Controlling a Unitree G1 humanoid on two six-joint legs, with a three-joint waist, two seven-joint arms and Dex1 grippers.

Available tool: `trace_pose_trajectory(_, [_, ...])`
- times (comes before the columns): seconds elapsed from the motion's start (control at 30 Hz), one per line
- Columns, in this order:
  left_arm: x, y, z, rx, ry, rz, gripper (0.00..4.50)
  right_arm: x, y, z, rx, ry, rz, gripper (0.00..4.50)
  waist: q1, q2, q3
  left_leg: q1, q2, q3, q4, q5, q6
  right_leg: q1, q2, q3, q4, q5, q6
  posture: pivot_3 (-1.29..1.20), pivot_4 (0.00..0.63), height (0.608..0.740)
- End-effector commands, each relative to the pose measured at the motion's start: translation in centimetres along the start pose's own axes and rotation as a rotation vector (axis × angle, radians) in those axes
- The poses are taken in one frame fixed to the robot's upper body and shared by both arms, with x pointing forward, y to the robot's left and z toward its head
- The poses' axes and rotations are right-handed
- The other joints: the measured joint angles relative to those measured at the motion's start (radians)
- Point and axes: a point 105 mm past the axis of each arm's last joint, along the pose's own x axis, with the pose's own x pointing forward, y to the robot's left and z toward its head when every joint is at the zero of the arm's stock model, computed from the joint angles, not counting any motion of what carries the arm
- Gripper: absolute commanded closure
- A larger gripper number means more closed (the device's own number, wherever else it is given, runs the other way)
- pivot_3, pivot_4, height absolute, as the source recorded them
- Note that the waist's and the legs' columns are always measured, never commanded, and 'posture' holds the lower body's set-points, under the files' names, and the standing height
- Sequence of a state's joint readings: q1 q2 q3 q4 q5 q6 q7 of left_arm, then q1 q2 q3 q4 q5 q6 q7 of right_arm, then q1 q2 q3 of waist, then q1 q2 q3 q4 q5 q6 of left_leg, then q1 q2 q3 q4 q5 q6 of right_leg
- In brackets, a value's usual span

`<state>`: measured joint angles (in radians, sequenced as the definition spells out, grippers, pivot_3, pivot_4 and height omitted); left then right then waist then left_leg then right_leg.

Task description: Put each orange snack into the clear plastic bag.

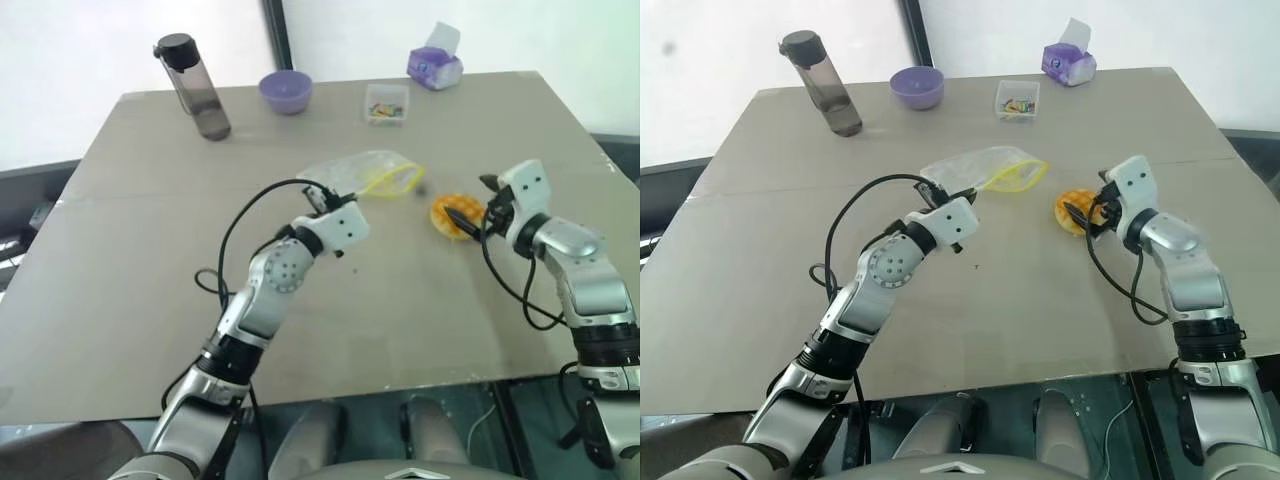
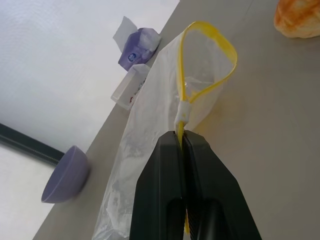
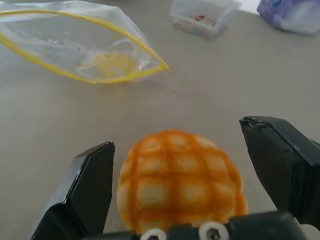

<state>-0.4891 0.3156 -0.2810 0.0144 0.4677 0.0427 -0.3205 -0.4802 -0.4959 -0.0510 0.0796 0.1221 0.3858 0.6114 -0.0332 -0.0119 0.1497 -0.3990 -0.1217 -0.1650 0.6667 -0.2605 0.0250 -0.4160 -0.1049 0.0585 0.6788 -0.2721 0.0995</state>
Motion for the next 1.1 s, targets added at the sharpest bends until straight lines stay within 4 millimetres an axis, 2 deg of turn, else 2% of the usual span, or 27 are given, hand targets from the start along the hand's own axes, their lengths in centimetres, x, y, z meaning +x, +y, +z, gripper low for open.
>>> trace_pose_trajectory(0.03, [0.4,0.9,1.4,0.016,-0.054,0.032,4.5,0.5,-1.5,-1.2,0.136,0.017,-0.075,0.04,0.0,0.0,0.0,0.0,0.0,0.0,0.0,0.0,0.0,0.0,0.0,0.0,0.0,0.0,0.0,0.0,0.15,0.74])
trace_pose_trajectory(0.17, [0.5,1.0,1.5,0.022,-0.06,0.032,4.5,1.1,-1.2,-2.6,0.266,0.069,-0.056,0.04,0.0,0.0,0.0,0.0,0.0,0.0,0.001,0.0,0.0,0.0,0.0,0.0,0.0,0.0,0.0,0.0,0.15,0.74])
trace_pose_trajectory(0.3, [0.5,1.1,1.5,0.028,-0.058,0.037,4.5,1.1,-1.9,-4.1,0.205,0.141,-0.108,0.04,0.0,0.0,0.0,0.0,0.0,0.0,0.001,0.0,0.0,0.0,0.0,-0.001,0.0,0.0,0.0,0.0,0.15,0.74])
trace_pose_trajectory(0.4, [0.4,1.1,1.5,0.026,-0.056,0.039,4.5,1.0,-2.0,-4.5,0.16,0.158,-0.118,0.69,0.003,0.0,0.0,0.0,-0.001,-0.001,0.002,0.0,0.0,0.001,0.0,-0.001,0.0,0.0,0.0,0.0,0.15,0.74])
trace_pose_trajectory(0.57, [0.4,1.0,1.4,0.024,-0.054,0.037,4.5,1.0,-1.9,-4.6,0.132,0.156,-0.118,2.76,0.003,0.0,0.0,0.0,-0.001,-0.001,0.002,0.0,0.0,0.001,0.0,-0.001,0.0,0.0,0.0,0.0,0.15,0.74])
trace_pose_trajectory(0.63, [0.4,0.9,1.4,0.024,-0.053,0.036,4.5,1.1,-1.7,-4.4,0.123,0.147,-0.11,3.76,0.003,0.0,0.0,0.0,-0.001,-0.001,0.002,0.0,0.0,0.001,0.0,-0.001,0.0,0.0,0.0,0.0,0.15,0.74])
trace_pose_trajectory(0.7, [0.4,0.9,1.4,0.023,-0.052,0.034,4.5,1.0,-1.4,-4.0,0.1,0.136,-0.087,4.43,0.004,0.0,0.0,0.0,-0.001,-0.001,0.002,0.0,0.0,0.001,-0.001,-0.001,0.0,0.0,0.0,0.0,0.15,0.74])
trace_pose_trajectory(0.77, [0.4,0.9,1.4,0.023,-0.051,0.033,4.5,0.9,-1.1,-3.5,0.08,0.121,-0.06,4.49,0.004,0.0,0.0,0.0,-0.001,-0.001,0.002,0.0,0.0,0.001,-0.001,-0.001,0.0,0.0,0.0,0.0,0.15,0.74])
trace_pose_trajectory(0.9, [0.5,0.7,1.4,0.025,-0.052,0.028,4.5,0.6,0.1,1.3,0.061,-0.058,0.073,4.49,0.003,0.0,0.0,0.0,-0.001,-0.001,0.002,0.0,0.0,0.001,0.0,-0.001,0.0,0.0,0.0,0.0,0.15,0.74])
trace_pose_trajectory(0.97, [0.5,0.6,1.4,0.025,-0.054,0.025,4.5,0.2,0.6,2.8,0.063,-0.102,0.131,4.49,-0.002,0.0,0.0,0.0,-0.001,-0.001,0.001,0.0,0.0,0.001,0.0,-0.001,0.0,0.0,0.0,0.0,0.15,0.74])
trace_pose_trajectory(1.1, [0.5,0.6,1.4,0.028,-0.054,0.022,4.5,-0.2,1.3,4.5,0.078,-0.15,0.198,4.49,-0.002,0.0,0.0,0.0,-0.001,-0.001,0.001,0.0,0.0,0.001,0.0,-0.001,0.0,0.0,0.0,0.0,0.15,0.74])
